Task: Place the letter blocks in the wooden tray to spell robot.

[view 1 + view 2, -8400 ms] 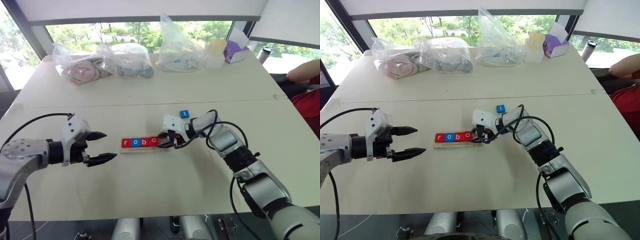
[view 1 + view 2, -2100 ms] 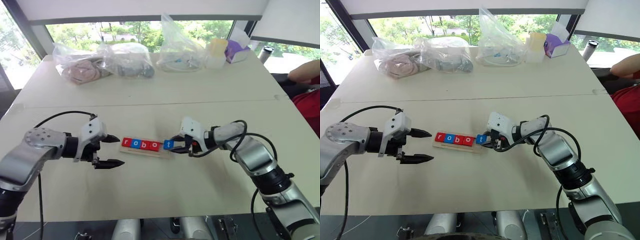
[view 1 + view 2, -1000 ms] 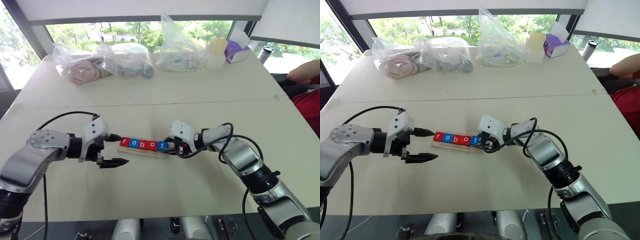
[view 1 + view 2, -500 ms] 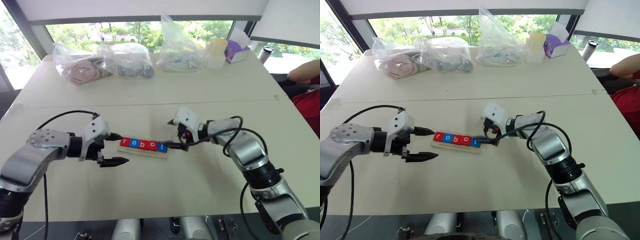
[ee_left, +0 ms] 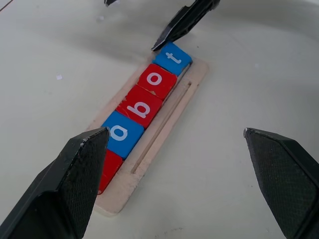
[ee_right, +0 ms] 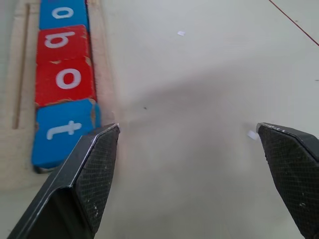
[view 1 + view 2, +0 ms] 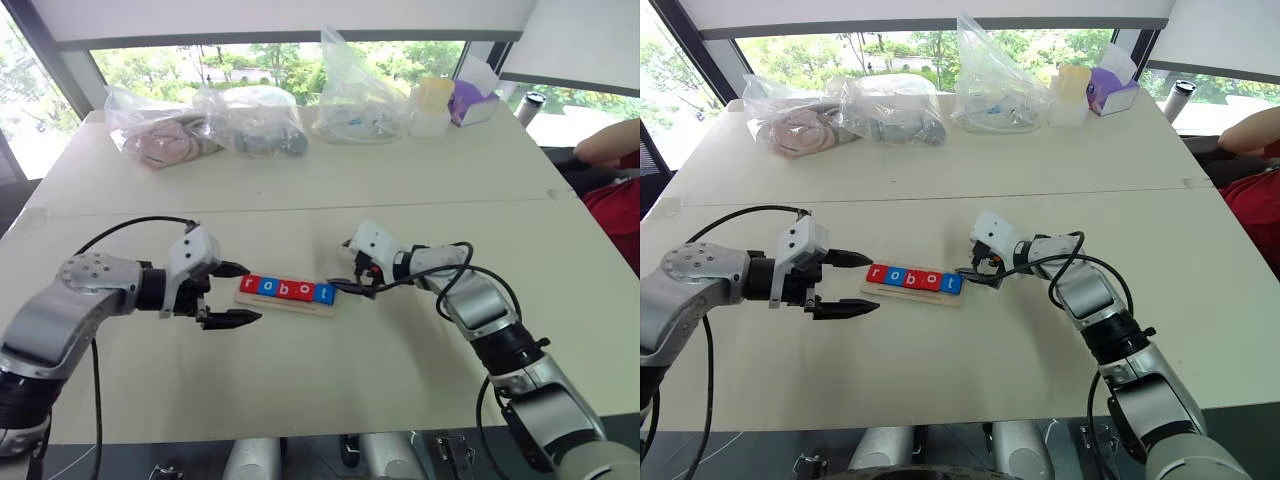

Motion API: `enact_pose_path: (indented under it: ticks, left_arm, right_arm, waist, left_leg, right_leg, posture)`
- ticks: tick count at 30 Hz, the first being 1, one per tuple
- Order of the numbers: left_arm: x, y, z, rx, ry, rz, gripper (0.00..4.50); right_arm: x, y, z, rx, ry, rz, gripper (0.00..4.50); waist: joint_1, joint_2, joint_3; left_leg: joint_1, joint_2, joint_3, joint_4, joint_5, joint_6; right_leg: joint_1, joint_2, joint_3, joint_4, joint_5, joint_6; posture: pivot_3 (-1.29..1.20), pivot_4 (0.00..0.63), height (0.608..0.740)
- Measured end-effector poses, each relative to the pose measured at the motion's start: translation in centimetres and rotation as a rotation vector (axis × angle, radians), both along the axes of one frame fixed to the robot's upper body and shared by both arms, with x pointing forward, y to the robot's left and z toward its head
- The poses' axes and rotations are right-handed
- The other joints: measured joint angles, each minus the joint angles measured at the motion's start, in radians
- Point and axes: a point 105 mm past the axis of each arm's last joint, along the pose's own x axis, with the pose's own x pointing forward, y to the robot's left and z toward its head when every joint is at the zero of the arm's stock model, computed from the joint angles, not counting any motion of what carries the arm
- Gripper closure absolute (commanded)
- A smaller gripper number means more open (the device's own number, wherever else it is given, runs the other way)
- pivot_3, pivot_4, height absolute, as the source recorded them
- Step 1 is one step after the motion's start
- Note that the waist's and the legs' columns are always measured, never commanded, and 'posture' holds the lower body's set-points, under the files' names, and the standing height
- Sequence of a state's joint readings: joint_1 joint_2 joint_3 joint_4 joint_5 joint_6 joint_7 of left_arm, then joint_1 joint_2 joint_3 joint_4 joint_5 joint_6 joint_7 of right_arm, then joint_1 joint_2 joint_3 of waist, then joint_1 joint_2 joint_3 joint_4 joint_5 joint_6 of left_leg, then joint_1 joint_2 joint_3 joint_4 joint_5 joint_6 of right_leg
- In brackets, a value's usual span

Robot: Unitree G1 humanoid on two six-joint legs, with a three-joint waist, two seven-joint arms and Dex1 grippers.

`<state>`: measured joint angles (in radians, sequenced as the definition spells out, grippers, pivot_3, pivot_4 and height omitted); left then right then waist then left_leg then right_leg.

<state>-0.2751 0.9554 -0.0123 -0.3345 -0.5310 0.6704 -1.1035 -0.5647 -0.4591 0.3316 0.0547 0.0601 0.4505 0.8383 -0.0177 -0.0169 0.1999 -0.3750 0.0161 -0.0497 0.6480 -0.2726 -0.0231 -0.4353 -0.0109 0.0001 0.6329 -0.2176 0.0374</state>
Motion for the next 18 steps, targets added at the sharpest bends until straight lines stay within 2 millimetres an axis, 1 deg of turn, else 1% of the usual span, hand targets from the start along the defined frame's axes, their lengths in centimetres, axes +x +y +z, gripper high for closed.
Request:
enact_pose_path:
  ticks: [8, 12, 13, 15, 17, 18]
  left_arm:
    - [0.0, 0.1, -0.1, 0.001, 0.003, 0.003, 0.0]
    - [0.1, 0.4, -0.3, -0.002, 0.012, 0.022, 0.0]
    - [0.0, 0.7, -0.4, -0.004, 0.016, 0.034, 0.0]
    - [-0.3, 1.8, -0.8, 0.003, 0.034, 0.076, 0.0]
    - [-0.8, 3.3, -1.2, 0.019, 0.057, 0.134, 0.0]
    - [-1.0, 4.0, -1.3, 0.022, 0.065, 0.163, 0.0]
  right_arm:
    - [-0.3, 0.3, 0.0, 0.008, -0.009, 0.015, 0.04]
    - [0.2, -0.3, 0.3, -0.015, -0.049, -0.013, 0.04]
    - [0.3, -0.7, 0.4, -0.014, -0.053, -0.031, 0.04]
    - [0.4, -2.3, 1.2, -0.004, -0.06, -0.085, 0.04]
    - [-0.2, -4.3, 2.2, 0.01, -0.056, -0.134, 0.04]
    - [-0.8, -5.0, 2.6, 0.021, -0.043, -0.145, 0.04]
  waist:
    - [0.0, 0.0, 0.0]
    - [0.0, 0.0, 0.0]
    - [0.0, 0.0, 0.0]
    - [0.001, 0.0, 0.0]
    - [0.002, 0.0, 0.0]
    - [0.003, 0.0, 0.0]
  left_leg:
    - [0.0, 0.0, 0.0, 0.0, 0.0, 0.0]
    - [0.0, 0.0, 0.0, 0.0, 0.0, 0.0]
    - [0.0, 0.0, 0.0, 0.0, 0.0, 0.0]
    - [0.0, 0.0, 0.0, 0.0, 0.0, 0.0]
    - [0.0, 0.0, 0.0, -0.001, 0.0, 0.0]
    - [0.0, 0.0, 0.0, -0.001, 0.0, 0.0]
  right_leg:
    - [0.0, 0.0, 0.0, 0.0, 0.0, 0.0]
    - [0.0, 0.0, 0.0, 0.0, 0.0, -0.001]
    - [0.0, 0.0, 0.0, 0.0, 0.0, -0.001]
    - [0.0, 0.0, 0.0, 0.0, 0.0, -0.001]
    - [0.0, -0.001, 0.0, 0.0, -0.001, -0.001]
    - [0.0, -0.001, 0.0, 0.0, -0.001, -0.001]
  posture:
    - [0.0, 0.15, 0.74]
    - [0.0, 0.15, 0.74]
    - [0.0, 0.15, 0.74]
    - [0.0, 0.15, 0.74]
    - [0.0, 0.15, 0.74]
    - [0.0, 0.15, 0.74]
